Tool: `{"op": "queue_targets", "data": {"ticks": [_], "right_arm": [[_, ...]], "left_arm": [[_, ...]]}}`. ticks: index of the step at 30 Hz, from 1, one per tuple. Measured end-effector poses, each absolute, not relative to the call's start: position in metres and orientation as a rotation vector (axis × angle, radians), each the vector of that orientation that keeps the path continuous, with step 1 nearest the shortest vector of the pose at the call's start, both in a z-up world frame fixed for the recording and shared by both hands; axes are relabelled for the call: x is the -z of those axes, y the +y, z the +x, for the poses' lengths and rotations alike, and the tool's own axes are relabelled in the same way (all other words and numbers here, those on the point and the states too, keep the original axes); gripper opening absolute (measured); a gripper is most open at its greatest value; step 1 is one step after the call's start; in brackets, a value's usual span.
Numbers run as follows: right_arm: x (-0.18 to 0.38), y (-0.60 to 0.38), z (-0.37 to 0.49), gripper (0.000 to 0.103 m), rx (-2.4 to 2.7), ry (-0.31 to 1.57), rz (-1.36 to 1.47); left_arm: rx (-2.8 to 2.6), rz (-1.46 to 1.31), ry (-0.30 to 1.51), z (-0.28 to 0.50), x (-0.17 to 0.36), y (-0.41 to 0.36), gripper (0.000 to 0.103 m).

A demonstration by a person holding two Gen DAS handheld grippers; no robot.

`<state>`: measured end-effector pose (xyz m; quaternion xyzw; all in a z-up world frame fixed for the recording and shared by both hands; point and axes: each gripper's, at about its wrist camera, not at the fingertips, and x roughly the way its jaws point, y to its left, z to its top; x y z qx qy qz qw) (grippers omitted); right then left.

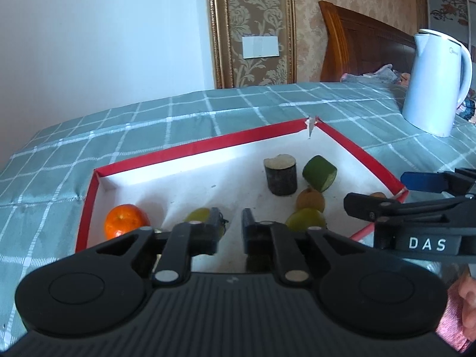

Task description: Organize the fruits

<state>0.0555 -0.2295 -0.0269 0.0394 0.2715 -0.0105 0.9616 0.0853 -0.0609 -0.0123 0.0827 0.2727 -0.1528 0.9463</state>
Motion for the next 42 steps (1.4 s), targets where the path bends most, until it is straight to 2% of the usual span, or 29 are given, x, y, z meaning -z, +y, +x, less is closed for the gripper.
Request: {"op": "queue_targets", "data": {"ticks": [1, 3, 4, 6, 8, 11, 12, 18, 28, 31, 35, 42], "right_arm": [[0.027, -0.229, 0.056, 0.088, 0.017, 0.551, 0.078], [0.028, -0.227, 0.056, 0.093, 0.011, 0.555, 0.07], [0.028, -0.226, 0.055, 0.093, 0.011, 0.554, 0.061], [0.029, -0.223, 0.055, 0.094, 0.009, 0.553, 0.043], [0.03, -0.221, 0.055, 0.094, 0.014, 0.555, 0.026], [0.031, -0.22, 0.056, 0.095, 0.015, 0.557, 0.022], [0.031, -0.22, 0.056, 0.095, 0.015, 0.558, 0.022], [0.034, -0.217, 0.057, 0.095, 0.02, 0.56, 0.008], [0.03, -0.216, 0.041, 0.095, 0.023, 0.539, 0.037], [0.03, -0.211, 0.027, 0.099, -0.006, 0.543, 0.052], [0.032, -0.196, 0.013, 0.099, -0.029, 0.55, 0.01], [0.028, -0.185, -0.002, 0.099, -0.009, 0.531, 0.028]], "left_arm": [[0.308, 0.161, 0.552, 0.084, 0.012, -0.059, 0.024], [0.296, 0.152, 0.547, 0.079, 0.01, -0.056, 0.038], [0.292, 0.145, 0.541, 0.076, 0.01, -0.054, 0.042], [0.283, 0.133, 0.528, 0.071, 0.008, -0.05, 0.059], [0.27, 0.118, 0.521, 0.065, 0.006, -0.046, 0.068], [0.269, 0.097, 0.519, 0.056, 0.001, -0.039, 0.07], [0.266, 0.092, 0.52, 0.052, 0.0, -0.037, 0.076], [0.237, 0.07, 0.512, 0.029, -0.004, -0.026, 0.088], [0.157, 0.033, 0.527, -0.003, -0.001, -0.006, 0.096], [0.14, 0.029, 0.517, -0.01, -0.002, -0.003, 0.098], [0.118, 0.038, 0.502, -0.018, -0.003, -0.003, 0.103], [0.099, 0.026, 0.506, -0.026, -0.006, -0.002, 0.103]]}}
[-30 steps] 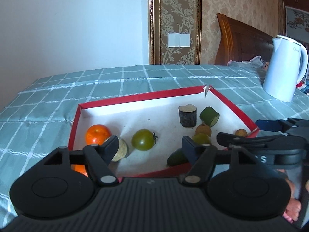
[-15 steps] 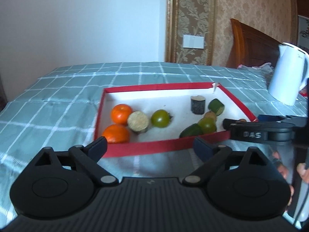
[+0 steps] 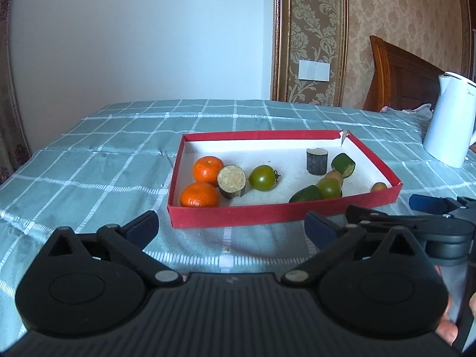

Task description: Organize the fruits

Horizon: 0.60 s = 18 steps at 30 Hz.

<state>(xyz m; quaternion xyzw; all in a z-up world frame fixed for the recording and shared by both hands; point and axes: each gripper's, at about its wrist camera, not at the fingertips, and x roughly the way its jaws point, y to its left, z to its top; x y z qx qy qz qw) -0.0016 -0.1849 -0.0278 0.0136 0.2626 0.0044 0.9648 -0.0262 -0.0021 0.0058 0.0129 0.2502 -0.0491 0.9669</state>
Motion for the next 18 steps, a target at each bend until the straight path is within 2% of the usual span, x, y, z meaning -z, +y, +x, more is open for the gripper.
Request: {"op": "queue_targets", "data": {"ticks": [18], "right_arm": [[0.031, -0.177, -0.013, 0.099, -0.015, 0.544, 0.043]], "left_arm": [[0.087, 0.072, 0.424, -0.049, -0.017, -0.01, 0.103]]}}
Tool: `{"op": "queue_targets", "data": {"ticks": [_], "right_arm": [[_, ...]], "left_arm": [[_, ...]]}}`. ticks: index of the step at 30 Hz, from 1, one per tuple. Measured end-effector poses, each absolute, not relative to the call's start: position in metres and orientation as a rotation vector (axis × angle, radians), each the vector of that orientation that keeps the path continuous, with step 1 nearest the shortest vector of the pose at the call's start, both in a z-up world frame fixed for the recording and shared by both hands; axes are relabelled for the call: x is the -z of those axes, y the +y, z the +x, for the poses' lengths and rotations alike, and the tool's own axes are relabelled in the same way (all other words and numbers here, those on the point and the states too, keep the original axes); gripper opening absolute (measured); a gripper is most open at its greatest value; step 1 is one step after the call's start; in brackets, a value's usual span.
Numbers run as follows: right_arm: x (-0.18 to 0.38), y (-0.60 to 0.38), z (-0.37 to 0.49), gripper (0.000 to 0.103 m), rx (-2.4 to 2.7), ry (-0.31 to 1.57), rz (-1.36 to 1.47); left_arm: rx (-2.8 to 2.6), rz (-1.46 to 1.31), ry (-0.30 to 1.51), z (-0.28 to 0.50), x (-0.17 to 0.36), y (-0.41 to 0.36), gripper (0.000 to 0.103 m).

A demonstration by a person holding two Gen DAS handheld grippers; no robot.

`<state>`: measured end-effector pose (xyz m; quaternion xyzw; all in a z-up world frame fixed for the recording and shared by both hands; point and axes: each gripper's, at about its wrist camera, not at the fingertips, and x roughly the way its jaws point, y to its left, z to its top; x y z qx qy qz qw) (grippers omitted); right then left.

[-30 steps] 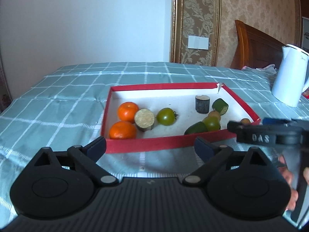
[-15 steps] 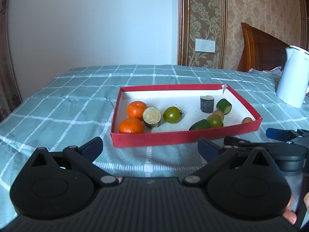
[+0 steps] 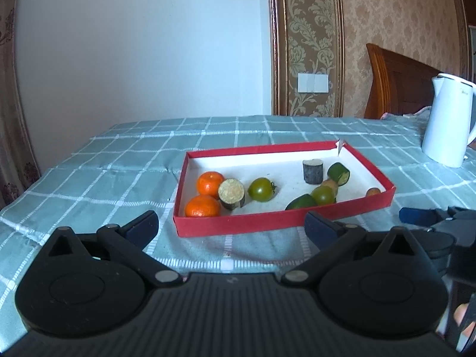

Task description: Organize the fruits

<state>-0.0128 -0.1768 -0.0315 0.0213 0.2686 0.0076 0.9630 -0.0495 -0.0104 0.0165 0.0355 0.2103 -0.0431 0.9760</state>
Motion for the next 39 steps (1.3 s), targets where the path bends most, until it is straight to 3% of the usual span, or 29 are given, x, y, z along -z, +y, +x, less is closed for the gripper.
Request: {"op": "queue_targets", "data": {"ticks": [39], "right_arm": [[0.029, -0.171, -0.021, 0.099, -0.012, 0.524, 0.018]], "left_arm": [[0.039, 0.122, 0.368, -0.058, -0.011, -0.012, 0.103]]}}
